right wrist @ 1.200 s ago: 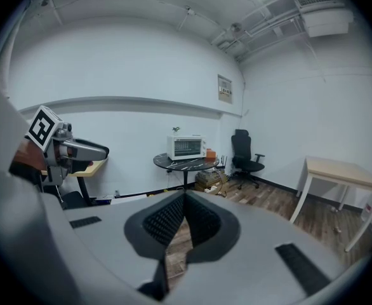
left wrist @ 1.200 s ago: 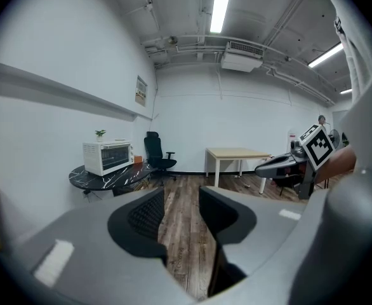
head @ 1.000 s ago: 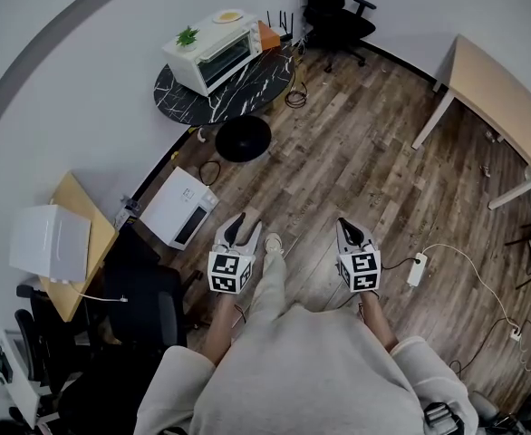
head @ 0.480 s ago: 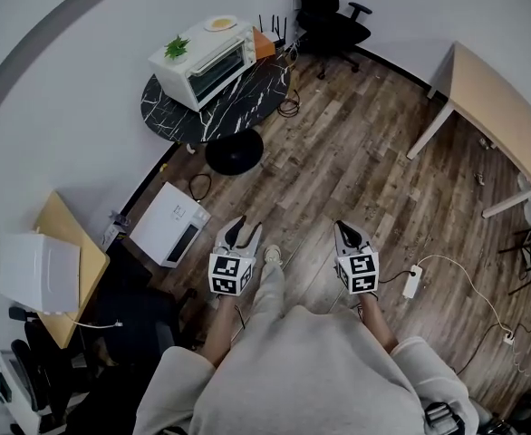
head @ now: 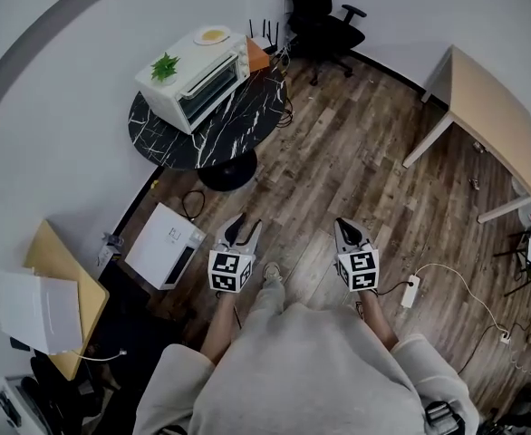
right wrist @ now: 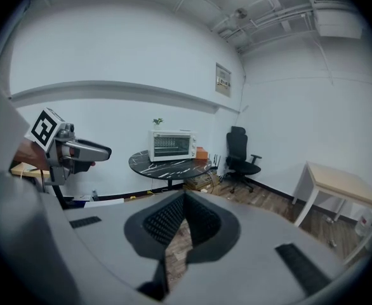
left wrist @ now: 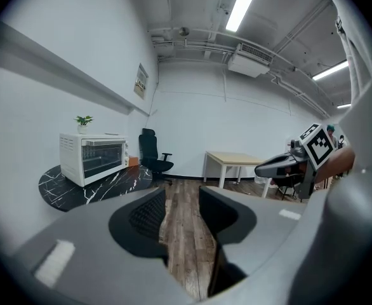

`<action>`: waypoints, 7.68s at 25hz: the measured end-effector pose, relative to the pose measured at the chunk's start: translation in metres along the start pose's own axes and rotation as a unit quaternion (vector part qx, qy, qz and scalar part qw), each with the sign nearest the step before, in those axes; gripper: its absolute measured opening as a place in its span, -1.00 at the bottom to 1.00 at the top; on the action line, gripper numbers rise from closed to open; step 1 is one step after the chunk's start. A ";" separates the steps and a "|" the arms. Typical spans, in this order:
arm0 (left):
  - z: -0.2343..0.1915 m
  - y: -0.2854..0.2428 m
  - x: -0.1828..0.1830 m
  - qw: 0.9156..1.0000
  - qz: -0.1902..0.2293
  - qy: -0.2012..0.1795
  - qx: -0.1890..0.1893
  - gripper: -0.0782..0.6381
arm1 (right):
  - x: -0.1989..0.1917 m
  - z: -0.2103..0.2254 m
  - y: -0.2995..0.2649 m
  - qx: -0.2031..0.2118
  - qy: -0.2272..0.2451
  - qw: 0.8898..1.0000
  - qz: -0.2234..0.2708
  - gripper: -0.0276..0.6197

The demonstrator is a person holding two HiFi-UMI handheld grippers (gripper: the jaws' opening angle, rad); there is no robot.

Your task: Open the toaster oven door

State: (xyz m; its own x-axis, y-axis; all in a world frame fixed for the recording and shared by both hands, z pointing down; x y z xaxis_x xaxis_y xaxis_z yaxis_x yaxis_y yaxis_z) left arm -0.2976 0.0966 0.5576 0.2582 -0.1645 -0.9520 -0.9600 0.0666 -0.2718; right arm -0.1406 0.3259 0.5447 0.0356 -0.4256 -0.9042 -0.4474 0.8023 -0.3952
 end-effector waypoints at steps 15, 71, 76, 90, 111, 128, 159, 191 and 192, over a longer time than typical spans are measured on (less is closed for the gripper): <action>-0.094 -0.124 0.054 0.999 -0.006 -0.002 -0.040 -0.31 | 0.057 0.050 -0.123 -0.029 -0.004 1.000 -0.010 -0.87; -0.163 -0.534 0.169 0.997 -0.057 0.008 -0.052 -0.31 | 0.101 0.366 -0.407 -0.008 -0.031 0.999 -0.040 -0.87; -0.162 -0.566 0.175 0.997 -0.065 0.012 -0.049 -0.31 | 0.099 0.392 -0.428 0.002 -0.034 0.998 -0.046 -0.87; -0.175 -0.578 0.172 0.997 -0.077 0.027 -0.009 -0.31 | 0.102 0.403 -0.471 0.056 -0.025 0.997 -0.050 -0.87; -0.217 -0.407 0.129 0.981 -0.030 0.097 0.166 -0.31 | 0.142 0.263 -0.495 0.221 0.065 0.973 -0.019 -0.87; -0.211 -0.283 0.104 0.959 0.010 0.123 0.254 -0.31 | 0.154 0.161 -0.466 0.305 0.127 0.944 -0.001 -0.87; -0.228 -0.276 0.115 0.908 0.041 0.156 0.387 -0.31 | 0.195 0.129 -0.536 0.425 0.184 0.886 0.036 -0.87; -0.248 -0.268 0.096 0.717 0.407 0.505 0.257 -0.25 | 0.192 0.136 -0.555 0.444 0.192 0.875 0.019 -0.87; -0.249 -0.269 0.093 0.697 0.425 0.521 0.247 -0.25 | 0.191 0.136 -0.555 0.444 0.192 0.875 0.019 -0.87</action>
State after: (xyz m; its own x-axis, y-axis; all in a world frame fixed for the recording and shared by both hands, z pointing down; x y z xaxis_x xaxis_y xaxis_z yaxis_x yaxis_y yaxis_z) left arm -0.0424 -0.1820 0.5772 -0.8481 -0.4679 -0.2485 -0.4973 0.8648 0.0688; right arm 0.2358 -0.1442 0.5692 -0.3431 -0.3646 -0.8656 0.4352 0.7550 -0.4905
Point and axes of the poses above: the fingertips, and each gripper's own axes: y backward along the fingers, z to its right, x out of its top, the point moved 7 cm from there along y, backward along the fingers, and after that the axes turned 4 degrees about y, right-handed, at the moved point
